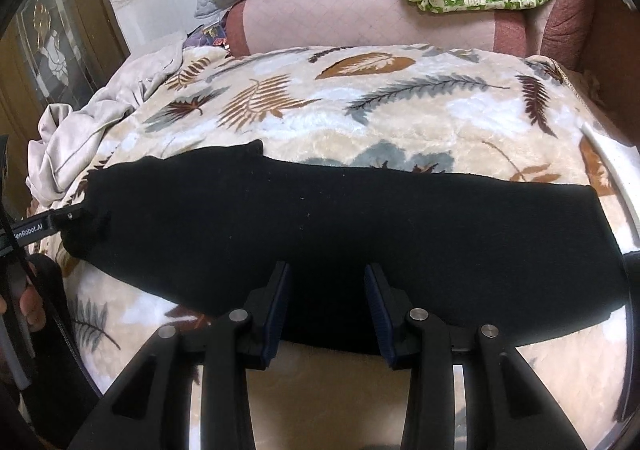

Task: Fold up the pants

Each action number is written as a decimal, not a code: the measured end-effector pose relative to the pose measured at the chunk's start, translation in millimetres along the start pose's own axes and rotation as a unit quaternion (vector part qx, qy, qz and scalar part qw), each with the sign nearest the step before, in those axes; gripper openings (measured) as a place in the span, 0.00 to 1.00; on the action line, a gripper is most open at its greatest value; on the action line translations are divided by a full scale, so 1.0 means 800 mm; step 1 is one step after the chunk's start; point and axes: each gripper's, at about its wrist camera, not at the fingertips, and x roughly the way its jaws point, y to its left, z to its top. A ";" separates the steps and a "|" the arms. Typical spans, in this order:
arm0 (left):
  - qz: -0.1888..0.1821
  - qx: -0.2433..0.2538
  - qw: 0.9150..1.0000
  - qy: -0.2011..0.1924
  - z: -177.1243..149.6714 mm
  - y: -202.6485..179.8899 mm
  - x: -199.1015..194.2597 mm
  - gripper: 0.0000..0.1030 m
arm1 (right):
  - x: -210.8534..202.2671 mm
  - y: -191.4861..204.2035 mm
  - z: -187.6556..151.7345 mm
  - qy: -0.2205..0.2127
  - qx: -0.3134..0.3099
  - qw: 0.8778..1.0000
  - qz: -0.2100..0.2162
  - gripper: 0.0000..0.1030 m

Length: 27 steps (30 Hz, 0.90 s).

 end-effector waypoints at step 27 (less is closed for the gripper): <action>-0.190 0.222 0.955 0.045 0.013 -0.218 0.027 0.81 | -0.085 -0.174 -0.054 -0.019 0.179 0.983 -0.045 0.51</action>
